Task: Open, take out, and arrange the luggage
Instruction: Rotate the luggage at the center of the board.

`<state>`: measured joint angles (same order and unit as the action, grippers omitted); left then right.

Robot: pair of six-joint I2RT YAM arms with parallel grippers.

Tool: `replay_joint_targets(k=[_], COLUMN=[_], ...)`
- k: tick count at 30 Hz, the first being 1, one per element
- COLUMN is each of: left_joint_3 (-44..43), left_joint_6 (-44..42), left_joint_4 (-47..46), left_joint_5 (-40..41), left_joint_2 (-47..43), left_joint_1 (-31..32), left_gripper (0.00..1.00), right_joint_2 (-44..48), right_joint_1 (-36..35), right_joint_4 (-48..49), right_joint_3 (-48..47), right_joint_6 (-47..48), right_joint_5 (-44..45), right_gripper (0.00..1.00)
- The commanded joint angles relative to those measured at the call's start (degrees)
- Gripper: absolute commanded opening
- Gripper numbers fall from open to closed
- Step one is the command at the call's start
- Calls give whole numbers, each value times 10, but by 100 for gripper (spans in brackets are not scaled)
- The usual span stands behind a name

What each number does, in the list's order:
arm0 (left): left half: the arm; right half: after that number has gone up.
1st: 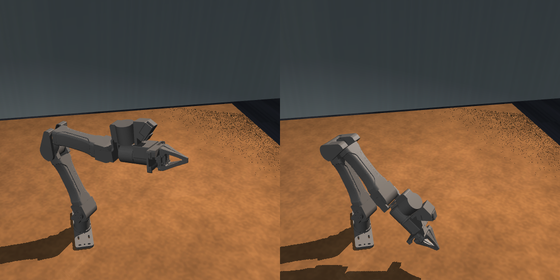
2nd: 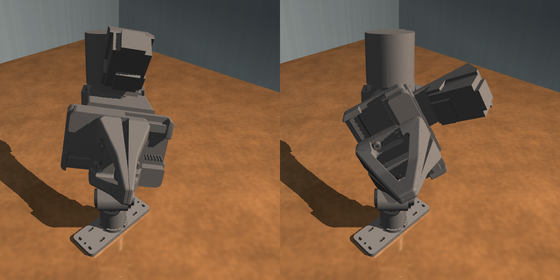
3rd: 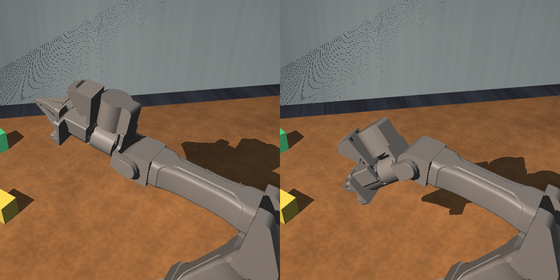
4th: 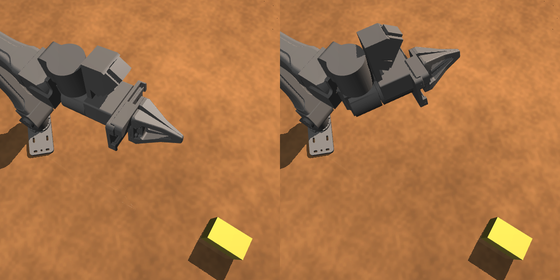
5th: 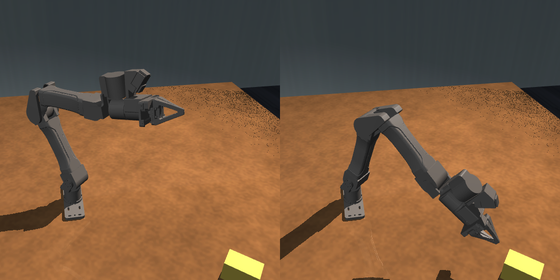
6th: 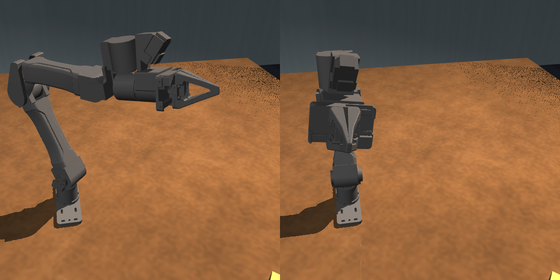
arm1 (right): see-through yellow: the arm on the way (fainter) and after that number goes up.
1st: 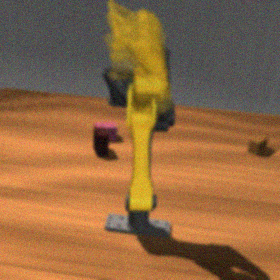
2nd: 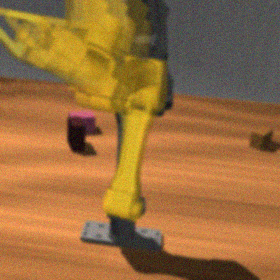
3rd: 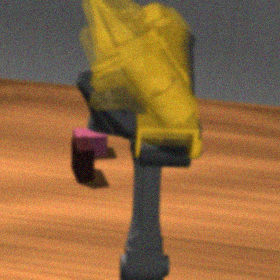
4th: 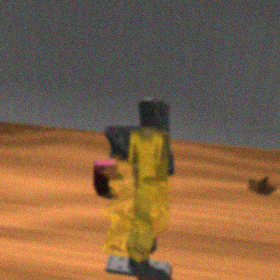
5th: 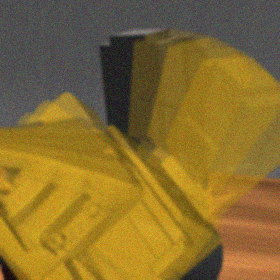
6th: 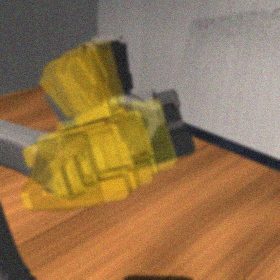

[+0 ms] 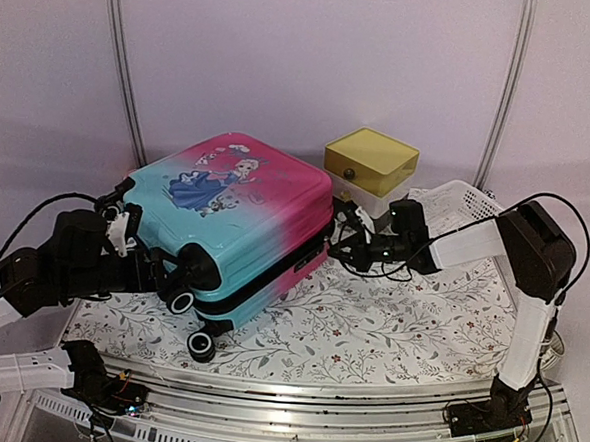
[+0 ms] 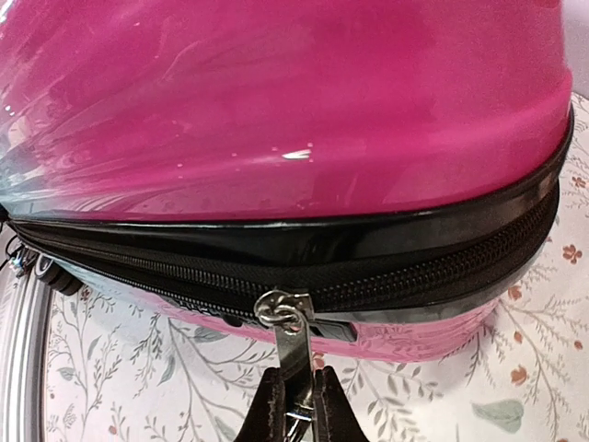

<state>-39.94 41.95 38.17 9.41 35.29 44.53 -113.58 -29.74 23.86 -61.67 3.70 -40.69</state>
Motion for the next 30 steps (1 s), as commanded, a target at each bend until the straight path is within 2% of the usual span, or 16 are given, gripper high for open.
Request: replay_joint_targets(k=[1, 9, 18, 24, 30], left_joint_3=[-27, -92, -83, -76, -58], left_joint_6=[-10, -33, -57, -69, -70], left_joint_4=[-4, 44, -12, -54, -88], left_joint_5=[-1, 30, -73, -149, -214], left_joint_2=[0, -1, 21, 34, 54], left_joint_1=[-7, -7, -7, -7, -4], left_gripper=[96, 97, 94, 93, 91], right_joint_2=[93, 242, 364, 385, 320], right_joint_1=[-17, -81, -240, -347, -418], right_joint_4=[27, 39, 2, 1, -37], right_joint_3=[85, 239, 342, 364, 322], right_joint_6=[-10, -50, -108, -153, -168], right_joint_5=[4, 102, 257, 330, 385], right_gripper=[1, 1, 2, 2, 2])
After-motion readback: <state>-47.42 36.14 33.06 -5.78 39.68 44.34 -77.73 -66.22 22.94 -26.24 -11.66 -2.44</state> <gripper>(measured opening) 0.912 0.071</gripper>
